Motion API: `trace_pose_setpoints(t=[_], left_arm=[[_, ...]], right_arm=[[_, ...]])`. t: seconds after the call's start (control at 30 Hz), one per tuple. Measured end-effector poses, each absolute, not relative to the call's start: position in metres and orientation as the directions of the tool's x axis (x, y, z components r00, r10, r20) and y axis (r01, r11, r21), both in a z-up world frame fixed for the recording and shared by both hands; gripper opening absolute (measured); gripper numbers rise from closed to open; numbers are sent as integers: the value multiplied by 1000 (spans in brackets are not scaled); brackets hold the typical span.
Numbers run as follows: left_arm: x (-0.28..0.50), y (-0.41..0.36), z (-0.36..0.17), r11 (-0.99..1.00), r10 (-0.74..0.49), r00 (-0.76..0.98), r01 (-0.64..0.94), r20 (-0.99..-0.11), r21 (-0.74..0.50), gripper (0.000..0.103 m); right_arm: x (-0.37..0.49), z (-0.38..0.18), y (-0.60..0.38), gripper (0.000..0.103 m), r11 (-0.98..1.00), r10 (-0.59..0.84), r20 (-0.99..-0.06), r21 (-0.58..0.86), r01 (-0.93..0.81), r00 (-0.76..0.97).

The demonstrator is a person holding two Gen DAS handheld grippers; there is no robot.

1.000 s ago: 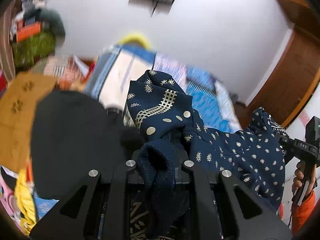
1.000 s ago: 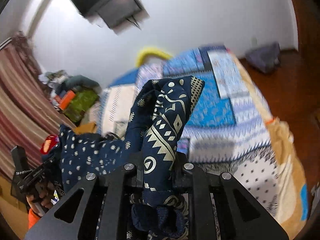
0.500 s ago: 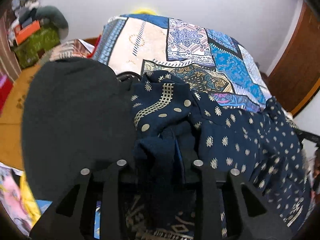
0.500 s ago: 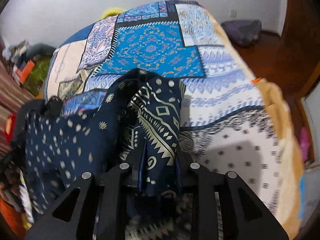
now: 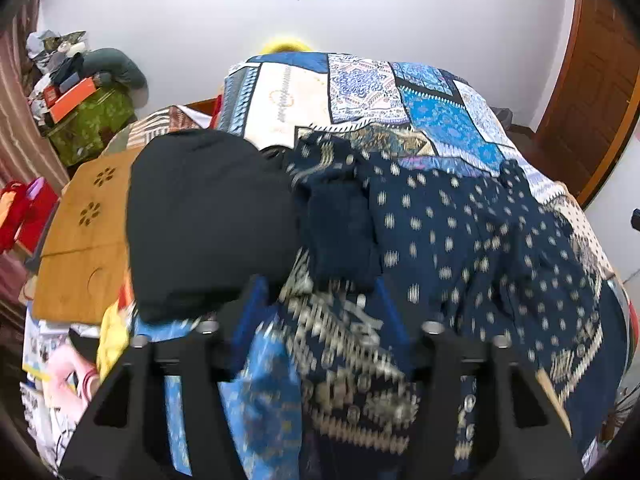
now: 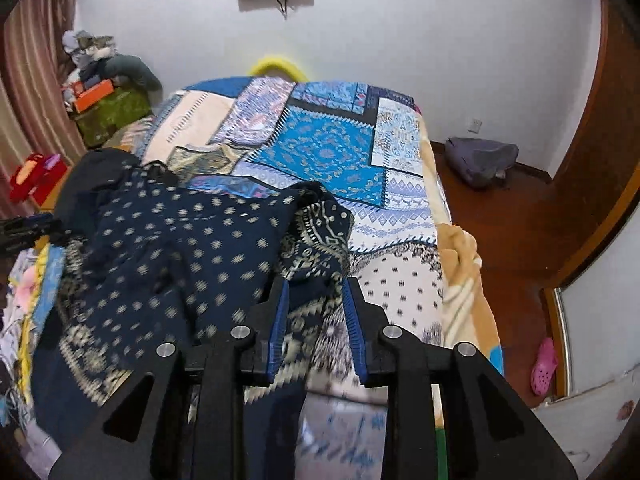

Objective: Fold large clothes

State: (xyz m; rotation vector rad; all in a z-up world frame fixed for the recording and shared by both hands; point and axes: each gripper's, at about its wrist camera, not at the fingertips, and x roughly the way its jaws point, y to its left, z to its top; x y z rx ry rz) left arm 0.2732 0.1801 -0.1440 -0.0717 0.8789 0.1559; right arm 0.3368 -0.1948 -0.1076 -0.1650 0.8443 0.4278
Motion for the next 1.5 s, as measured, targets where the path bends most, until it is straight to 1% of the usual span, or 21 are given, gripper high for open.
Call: trace_pose_setpoints(t=[0.03,0.07,0.13,0.2,0.27,0.37,0.53,0.67,0.77,0.83,0.9,0.97,1.0,1.03,1.07,1.1,1.13,1.17,1.23,1.3,1.5], left_arm=[[264,181,-145,985,104,622,-171,-776,-5,66],[259,180,-147,985,99,618,-172,-780,-11,66],[242,182,-156,984,69,594,-175,-802,-45,66],[232,182,-167,985,11,563,-151,-827,-90,66],[225,183,-180,986,-34,524,-122,-851,-114,66],[213,187,-204,980,-49,470,-150,-881,-134,66],[193,195,-246,946,-161,366,-207,-917,-249,66],[179,195,-257,916,-240,363,-222,-900,-334,66],[170,187,-261,886,-321,364,-211,-874,-413,66],[165,180,-266,861,-375,367,-203,-851,-467,67],[160,170,-267,848,-403,380,-187,-833,-495,67],[158,166,-267,852,-394,399,-180,-828,-492,67],[157,165,-266,847,-395,406,-185,-824,-497,66],[156,165,-267,840,-404,409,-189,-819,-508,62],[155,165,-264,828,-426,414,-180,-805,-531,48],[156,166,-261,822,-442,415,-166,-795,-544,31],[156,169,-255,825,-442,417,-159,-794,-542,21],[156,168,-247,845,-410,429,-154,-805,-512,8],[156,176,-231,868,-371,458,-139,-808,-477,7],[158,179,-209,875,-352,511,-117,-784,-470,6],[192,189,-133,876,-331,666,-47,-669,-481,6]], right_arm=[[331,-106,-197,36,904,305,-750,35,-425,587],[324,-105,-202,40,906,311,-745,45,-420,590],[313,-106,-209,53,910,322,-736,66,-409,596],[304,-111,-215,57,909,333,-743,89,-408,580],[298,-120,-218,57,904,338,-764,101,-416,550],[292,-137,-221,57,909,322,-796,108,-402,513],[277,-172,-226,57,903,352,-837,186,-388,419],[267,-192,-221,57,896,359,-865,214,-390,351],[258,-194,-214,60,891,354,-859,189,-413,370],[252,-193,-209,60,876,378,-851,203,-438,363],[246,-191,-201,60,852,406,-843,209,-480,353],[242,-193,-191,60,833,417,-843,205,-515,339],[242,-194,-186,56,830,419,-845,207,-519,333],[241,-196,-183,50,827,425,-845,215,-519,325],[242,-197,-181,43,825,428,-845,222,-519,320],[242,-198,-178,26,823,427,-847,221,-523,315],[243,-198,-176,13,824,419,-851,211,-526,316],[245,-196,-174,11,824,415,-853,204,-529,317],[248,-189,-175,10,815,442,-840,229,-533,315],[253,-176,-175,10,811,461,-826,243,-532,325],[276,-126,-168,9,795,527,-747,265,-546,406]])
